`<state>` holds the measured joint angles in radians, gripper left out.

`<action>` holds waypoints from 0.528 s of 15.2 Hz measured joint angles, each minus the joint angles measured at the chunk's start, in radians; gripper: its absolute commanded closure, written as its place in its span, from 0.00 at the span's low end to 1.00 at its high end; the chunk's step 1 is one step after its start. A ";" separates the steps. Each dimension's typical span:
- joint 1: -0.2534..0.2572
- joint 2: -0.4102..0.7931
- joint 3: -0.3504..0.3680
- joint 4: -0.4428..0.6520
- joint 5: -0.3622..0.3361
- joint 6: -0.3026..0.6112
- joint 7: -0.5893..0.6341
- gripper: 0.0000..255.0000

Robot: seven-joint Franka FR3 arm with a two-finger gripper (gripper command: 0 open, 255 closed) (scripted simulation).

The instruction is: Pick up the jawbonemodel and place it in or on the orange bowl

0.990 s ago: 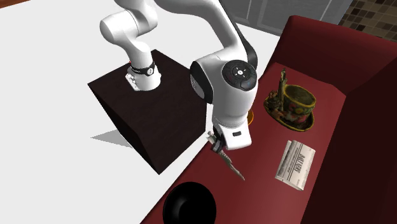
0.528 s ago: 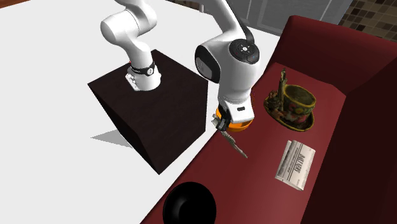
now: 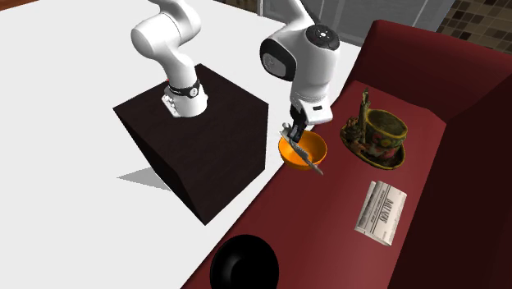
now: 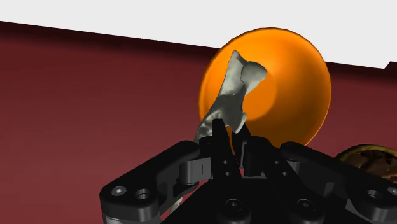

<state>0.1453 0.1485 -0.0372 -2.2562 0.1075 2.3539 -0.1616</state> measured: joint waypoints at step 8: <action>0.091 -0.049 0.071 -0.089 0.002 0.052 0.156 1.00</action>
<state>0.2361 0.0996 0.0334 -2.3454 0.1099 2.4060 -0.0056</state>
